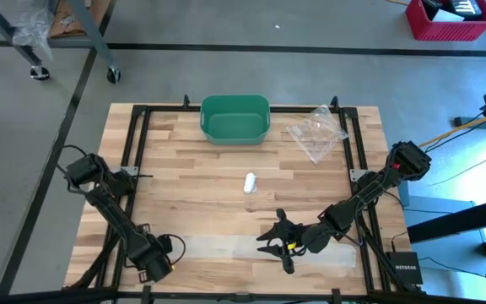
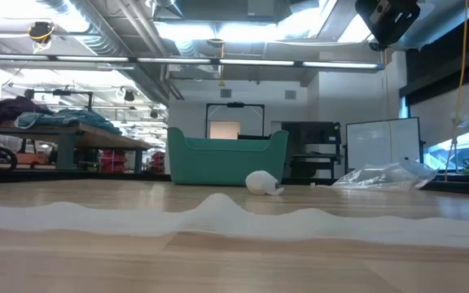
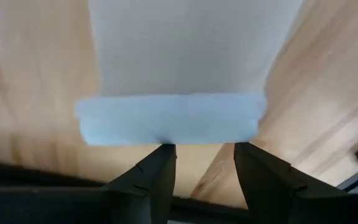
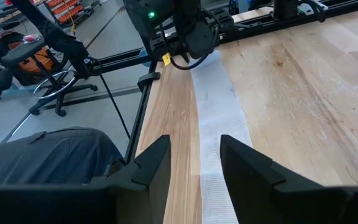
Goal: Roll bandage
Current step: Roll the bottom white bandage
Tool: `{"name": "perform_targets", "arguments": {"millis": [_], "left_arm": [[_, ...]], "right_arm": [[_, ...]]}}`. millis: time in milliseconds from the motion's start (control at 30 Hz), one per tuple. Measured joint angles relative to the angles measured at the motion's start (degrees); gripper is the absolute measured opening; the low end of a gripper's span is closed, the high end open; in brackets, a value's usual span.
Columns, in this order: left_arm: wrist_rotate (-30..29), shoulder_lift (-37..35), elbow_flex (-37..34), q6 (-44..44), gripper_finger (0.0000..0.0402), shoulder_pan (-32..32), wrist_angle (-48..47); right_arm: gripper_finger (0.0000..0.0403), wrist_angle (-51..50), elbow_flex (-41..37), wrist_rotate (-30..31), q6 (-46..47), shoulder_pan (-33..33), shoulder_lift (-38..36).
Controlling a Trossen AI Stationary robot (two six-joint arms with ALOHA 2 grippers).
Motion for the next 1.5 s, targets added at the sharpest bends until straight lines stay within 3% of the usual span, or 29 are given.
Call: {"name": "perform_targets", "arguments": {"millis": [167, 333, 433, 567, 900, 1067, 1367, 1500], "left_arm": [[0.68, 0.0, 0.21, 0.82, 0.0155, 1.68, 2.65], [3.01, -0.82, 5.28, -0.32, 0.0155, 0.24, -4.27], [-3.66, -2.96, 8.16, -5.59, 0.0155, -1.78, -7.3], [-15.21, -4.57, 8.57, -20.52, 0.0155, -5.09, -7.84], [-27.42, -4.15, 2.77, -47.42, 0.0155, -13.34, -1.78], [-30.48, -4.15, -0.53, -53.27, 0.0155, -14.91, 0.31], [-33.64, -4.28, -4.78, -53.66, 0.0155, -15.09, 6.19], [-38.2, -4.22, -5.79, -54.58, 0.0155, -15.13, 6.32]], "right_arm": [[0.0142, 0.0, 0.0, -0.02, 0.0, 0.01, 0.0], [0.0142, -0.04, 0.0, -0.02, 0.0, 0.02, 0.0], [0.0142, -0.04, 0.0, -0.03, 0.0, 0.01, 0.0], [0.0142, -0.02, 0.0, -0.55, 0.02, 0.02, 0.0], [0.0142, 0.0, 0.0, -1.01, 0.44, 0.02, 0.0], [0.0142, 0.03, 0.0, -0.99, 0.44, 0.01, 0.0], [0.0142, 0.0, 0.0, -0.98, 0.44, 0.02, 0.02], [0.0142, -0.01, 0.0, -0.97, 0.44, 0.01, 0.02]]}}
